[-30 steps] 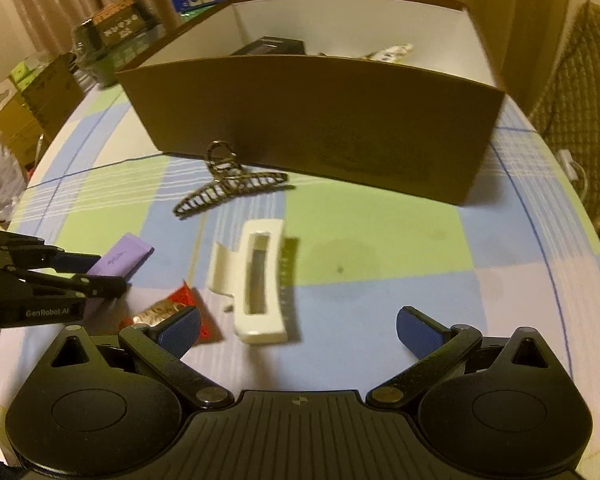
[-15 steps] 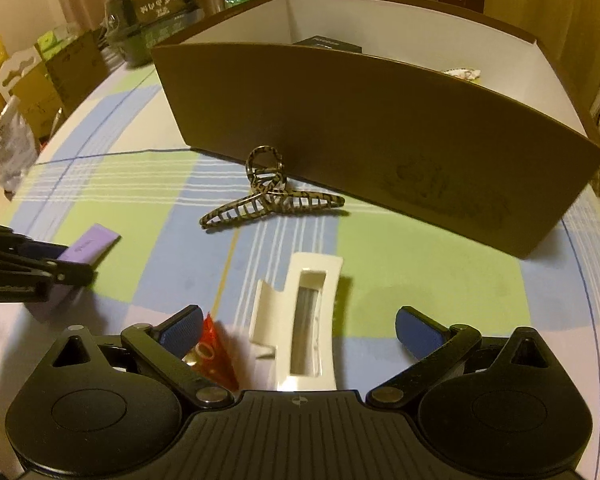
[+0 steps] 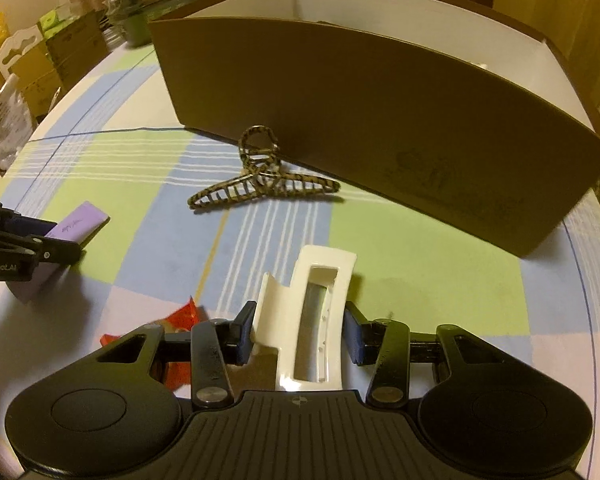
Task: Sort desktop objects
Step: 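Lift the purple tube and white hair clip toward the brown box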
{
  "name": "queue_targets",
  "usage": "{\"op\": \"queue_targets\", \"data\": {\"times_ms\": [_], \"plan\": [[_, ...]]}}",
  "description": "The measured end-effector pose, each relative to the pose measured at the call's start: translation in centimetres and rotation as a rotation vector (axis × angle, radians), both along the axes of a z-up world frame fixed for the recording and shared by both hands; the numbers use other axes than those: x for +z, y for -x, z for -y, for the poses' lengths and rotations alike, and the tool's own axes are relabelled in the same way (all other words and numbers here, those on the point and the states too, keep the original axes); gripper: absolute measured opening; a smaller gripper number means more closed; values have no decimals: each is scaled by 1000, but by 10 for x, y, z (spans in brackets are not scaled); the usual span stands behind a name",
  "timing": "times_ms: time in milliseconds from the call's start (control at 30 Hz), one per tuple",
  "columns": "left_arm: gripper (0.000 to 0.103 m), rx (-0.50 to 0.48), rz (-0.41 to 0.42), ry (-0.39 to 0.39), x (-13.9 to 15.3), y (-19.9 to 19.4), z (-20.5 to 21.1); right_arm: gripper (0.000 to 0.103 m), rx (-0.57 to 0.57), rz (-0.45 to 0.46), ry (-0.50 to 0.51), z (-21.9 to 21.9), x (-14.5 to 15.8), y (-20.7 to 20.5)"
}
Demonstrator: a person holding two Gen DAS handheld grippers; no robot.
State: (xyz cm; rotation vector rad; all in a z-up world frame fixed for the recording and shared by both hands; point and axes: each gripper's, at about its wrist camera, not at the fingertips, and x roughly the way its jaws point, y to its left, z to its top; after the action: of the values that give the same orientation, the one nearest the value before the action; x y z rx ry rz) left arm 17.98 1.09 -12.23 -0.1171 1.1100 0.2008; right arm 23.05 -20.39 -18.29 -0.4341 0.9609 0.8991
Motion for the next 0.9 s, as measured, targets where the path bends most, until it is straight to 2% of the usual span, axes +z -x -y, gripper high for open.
{"op": "queue_targets", "data": {"times_ms": [233, 900], "plan": [[31, -21, 15, 14, 7, 2, 9, 41, -54, -10, -15, 20, 5, -6], [31, -78, 181, 33, 48, 10, 32, 41, -107, 12, -64, 47, 28, -8]]}}
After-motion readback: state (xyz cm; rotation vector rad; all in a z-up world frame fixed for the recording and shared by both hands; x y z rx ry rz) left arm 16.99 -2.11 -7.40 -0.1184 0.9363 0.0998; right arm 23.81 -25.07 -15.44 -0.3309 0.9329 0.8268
